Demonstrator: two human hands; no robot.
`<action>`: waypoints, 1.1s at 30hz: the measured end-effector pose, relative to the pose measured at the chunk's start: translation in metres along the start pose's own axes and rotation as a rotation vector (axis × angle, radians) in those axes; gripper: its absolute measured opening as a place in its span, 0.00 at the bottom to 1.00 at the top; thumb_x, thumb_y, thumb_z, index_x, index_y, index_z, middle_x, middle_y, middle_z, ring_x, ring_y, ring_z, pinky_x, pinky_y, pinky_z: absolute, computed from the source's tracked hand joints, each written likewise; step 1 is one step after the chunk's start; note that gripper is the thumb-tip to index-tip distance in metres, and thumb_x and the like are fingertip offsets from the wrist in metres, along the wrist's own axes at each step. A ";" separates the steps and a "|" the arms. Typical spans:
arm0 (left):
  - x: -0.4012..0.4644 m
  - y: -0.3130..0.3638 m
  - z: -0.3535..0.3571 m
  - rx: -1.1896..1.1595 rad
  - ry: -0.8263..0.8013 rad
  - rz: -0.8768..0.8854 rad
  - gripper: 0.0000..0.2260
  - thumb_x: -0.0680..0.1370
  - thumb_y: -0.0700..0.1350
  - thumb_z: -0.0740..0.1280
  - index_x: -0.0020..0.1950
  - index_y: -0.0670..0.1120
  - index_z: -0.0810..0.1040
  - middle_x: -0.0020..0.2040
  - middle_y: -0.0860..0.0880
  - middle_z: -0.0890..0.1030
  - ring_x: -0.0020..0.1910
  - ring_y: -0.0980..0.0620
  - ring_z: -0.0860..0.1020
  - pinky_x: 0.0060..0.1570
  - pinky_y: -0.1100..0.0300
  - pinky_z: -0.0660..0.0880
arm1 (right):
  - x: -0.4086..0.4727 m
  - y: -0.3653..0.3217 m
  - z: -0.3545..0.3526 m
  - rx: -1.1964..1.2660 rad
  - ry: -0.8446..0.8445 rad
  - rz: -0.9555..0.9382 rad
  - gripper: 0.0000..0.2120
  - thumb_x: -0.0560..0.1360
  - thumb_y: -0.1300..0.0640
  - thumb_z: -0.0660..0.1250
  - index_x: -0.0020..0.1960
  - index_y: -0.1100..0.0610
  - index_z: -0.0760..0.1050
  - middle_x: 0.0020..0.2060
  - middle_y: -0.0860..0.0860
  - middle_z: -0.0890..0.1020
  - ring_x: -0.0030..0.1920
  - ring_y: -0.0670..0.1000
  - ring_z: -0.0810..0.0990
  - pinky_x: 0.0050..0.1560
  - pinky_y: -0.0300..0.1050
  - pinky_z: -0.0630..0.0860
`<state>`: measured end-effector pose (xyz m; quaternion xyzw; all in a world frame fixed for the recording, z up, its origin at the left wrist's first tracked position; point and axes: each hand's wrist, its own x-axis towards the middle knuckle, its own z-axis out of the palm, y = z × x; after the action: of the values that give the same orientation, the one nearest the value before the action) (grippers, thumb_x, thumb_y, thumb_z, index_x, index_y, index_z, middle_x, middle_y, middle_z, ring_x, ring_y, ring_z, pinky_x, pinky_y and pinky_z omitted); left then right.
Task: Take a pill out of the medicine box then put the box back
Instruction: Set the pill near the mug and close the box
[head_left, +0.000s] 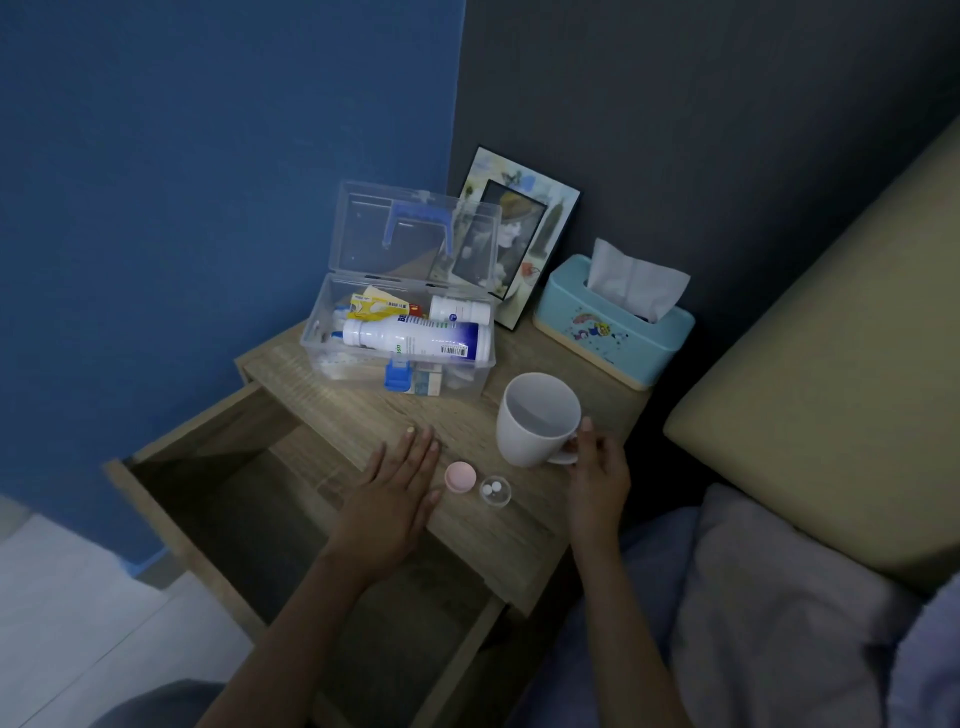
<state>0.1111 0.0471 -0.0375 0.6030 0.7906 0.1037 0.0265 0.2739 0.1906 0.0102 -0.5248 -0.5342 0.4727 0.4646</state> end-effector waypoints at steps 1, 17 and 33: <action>0.000 0.000 0.000 0.001 -0.002 0.001 0.27 0.80 0.55 0.44 0.77 0.45 0.56 0.78 0.48 0.55 0.77 0.48 0.51 0.75 0.49 0.49 | 0.000 0.000 0.000 0.013 -0.003 0.005 0.15 0.79 0.51 0.62 0.46 0.63 0.76 0.39 0.55 0.80 0.44 0.54 0.79 0.49 0.52 0.76; 0.003 -0.004 -0.030 -0.213 0.156 -0.107 0.28 0.79 0.58 0.43 0.76 0.48 0.45 0.77 0.52 0.44 0.77 0.53 0.40 0.75 0.56 0.40 | -0.003 -0.050 0.005 0.107 0.069 -0.074 0.17 0.80 0.48 0.57 0.47 0.57 0.79 0.37 0.50 0.79 0.36 0.39 0.78 0.44 0.35 0.72; 0.069 -0.072 -0.071 -1.015 0.494 -0.681 0.31 0.80 0.60 0.51 0.78 0.46 0.49 0.79 0.47 0.54 0.77 0.49 0.54 0.74 0.55 0.52 | 0.131 -0.106 0.188 -0.196 -0.380 0.146 0.32 0.81 0.41 0.48 0.78 0.57 0.50 0.77 0.58 0.58 0.75 0.58 0.61 0.68 0.48 0.62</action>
<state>0.0126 0.0860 0.0231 0.1900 0.7729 0.5848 0.1566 0.0718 0.3177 0.0923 -0.5062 -0.6162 0.5410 0.2672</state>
